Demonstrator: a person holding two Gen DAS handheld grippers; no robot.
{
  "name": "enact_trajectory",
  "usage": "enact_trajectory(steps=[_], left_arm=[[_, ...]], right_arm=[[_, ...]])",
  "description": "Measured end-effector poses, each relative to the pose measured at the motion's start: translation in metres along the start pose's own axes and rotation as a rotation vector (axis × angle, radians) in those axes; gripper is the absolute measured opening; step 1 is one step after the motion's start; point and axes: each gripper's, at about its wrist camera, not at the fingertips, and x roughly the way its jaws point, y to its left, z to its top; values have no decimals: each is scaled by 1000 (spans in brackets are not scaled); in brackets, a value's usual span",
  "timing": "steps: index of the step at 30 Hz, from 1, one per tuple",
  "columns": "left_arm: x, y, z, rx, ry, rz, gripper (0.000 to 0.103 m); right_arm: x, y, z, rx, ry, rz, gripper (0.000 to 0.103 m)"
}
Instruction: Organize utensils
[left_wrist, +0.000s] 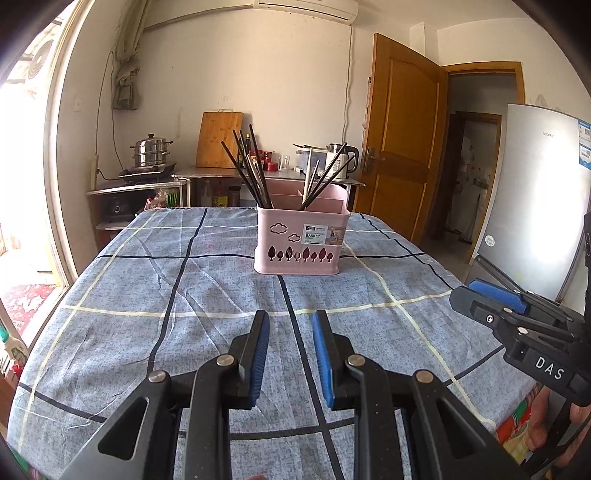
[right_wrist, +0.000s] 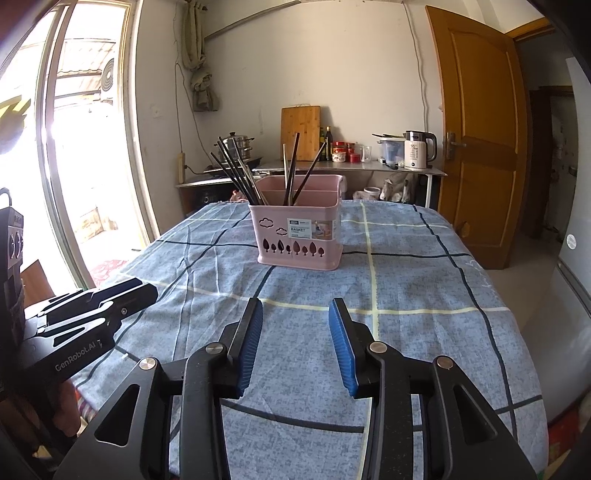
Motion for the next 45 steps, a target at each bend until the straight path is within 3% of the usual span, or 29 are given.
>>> enact_trajectory(steps=[45], left_arm=[[-4, -11, -5, 13, 11, -25, 24]], right_arm=[[-6, -2, -3, 15, -15, -27, 39]])
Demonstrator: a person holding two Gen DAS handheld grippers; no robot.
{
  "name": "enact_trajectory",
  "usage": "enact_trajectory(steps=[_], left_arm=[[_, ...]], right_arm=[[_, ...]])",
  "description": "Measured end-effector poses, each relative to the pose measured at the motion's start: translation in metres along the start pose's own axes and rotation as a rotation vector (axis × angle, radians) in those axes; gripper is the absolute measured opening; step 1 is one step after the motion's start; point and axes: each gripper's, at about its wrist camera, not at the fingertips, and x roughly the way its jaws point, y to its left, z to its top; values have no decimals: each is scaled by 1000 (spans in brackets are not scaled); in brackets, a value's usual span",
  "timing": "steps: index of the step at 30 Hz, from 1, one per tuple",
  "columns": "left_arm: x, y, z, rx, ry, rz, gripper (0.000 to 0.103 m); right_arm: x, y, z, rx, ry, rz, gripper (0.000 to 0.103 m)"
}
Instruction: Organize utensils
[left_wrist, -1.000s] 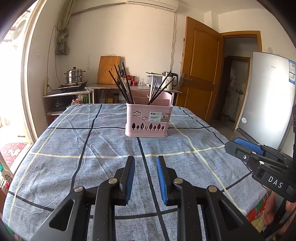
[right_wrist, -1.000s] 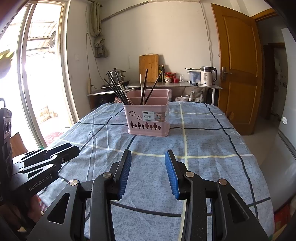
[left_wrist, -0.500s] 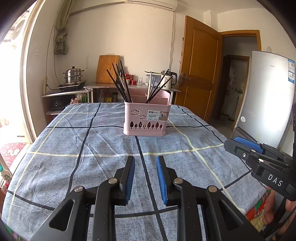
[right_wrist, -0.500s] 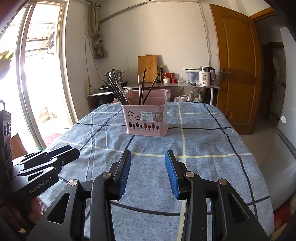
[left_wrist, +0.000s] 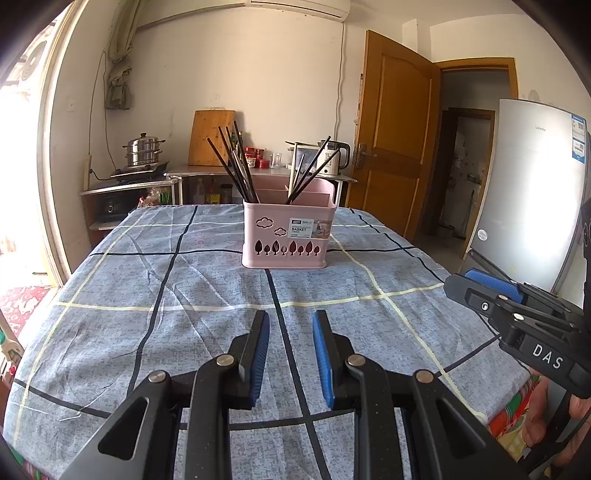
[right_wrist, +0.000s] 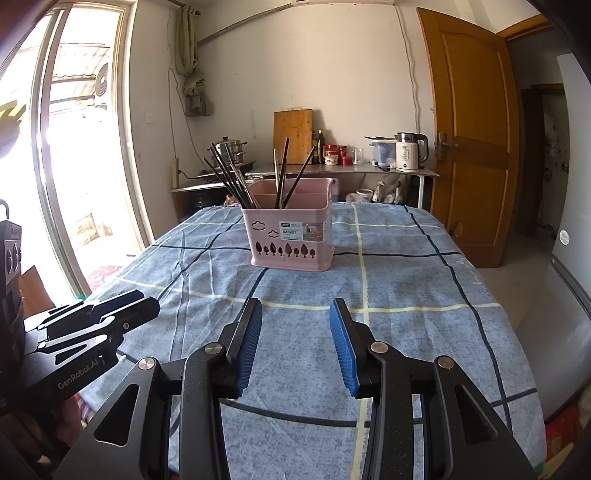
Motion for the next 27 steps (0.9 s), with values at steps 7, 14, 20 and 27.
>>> enact_trajectory(steps=[7, 14, 20, 27], left_arm=[[0, 0, 0, -2, 0, 0, 24], [-1, 1, -2, 8, 6, 2, 24], [-2, -1, -4, 24, 9, 11, 24], [-3, -3, -5, 39, 11, 27, 24]], right_arm=[[-1, 1, 0, -3, 1, 0, 39], [-1, 1, 0, -3, 2, 0, 39], [-2, 2, 0, -8, 5, -1, 39], [-2, 6, 0, -16, 4, 3, 39]])
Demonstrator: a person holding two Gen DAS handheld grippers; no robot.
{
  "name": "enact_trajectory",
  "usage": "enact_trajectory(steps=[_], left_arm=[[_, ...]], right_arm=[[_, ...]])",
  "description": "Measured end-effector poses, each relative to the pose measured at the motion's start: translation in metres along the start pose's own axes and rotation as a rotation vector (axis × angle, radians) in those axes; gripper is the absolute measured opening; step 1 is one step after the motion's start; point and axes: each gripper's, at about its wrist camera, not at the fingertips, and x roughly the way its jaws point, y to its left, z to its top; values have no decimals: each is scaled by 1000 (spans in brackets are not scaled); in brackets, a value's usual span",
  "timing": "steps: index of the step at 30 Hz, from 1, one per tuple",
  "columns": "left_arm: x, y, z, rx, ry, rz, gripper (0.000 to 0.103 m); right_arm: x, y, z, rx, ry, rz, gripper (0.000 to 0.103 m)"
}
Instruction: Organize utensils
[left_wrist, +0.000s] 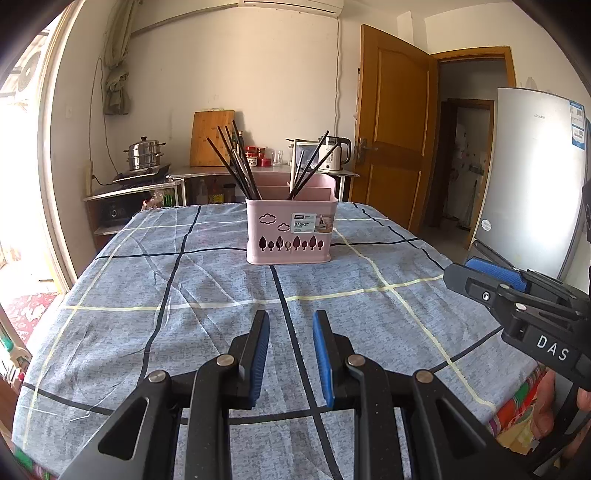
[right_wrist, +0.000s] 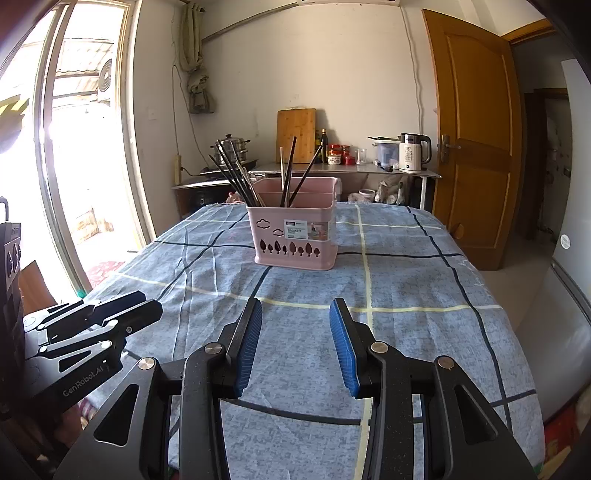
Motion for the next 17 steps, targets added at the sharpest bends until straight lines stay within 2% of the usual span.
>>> enact_trajectory(steps=[17], left_arm=[[-4, -2, -1, -2, 7, -14, 24]], right_arm=[[-5, 0, 1, -1, -6, -1, 39]])
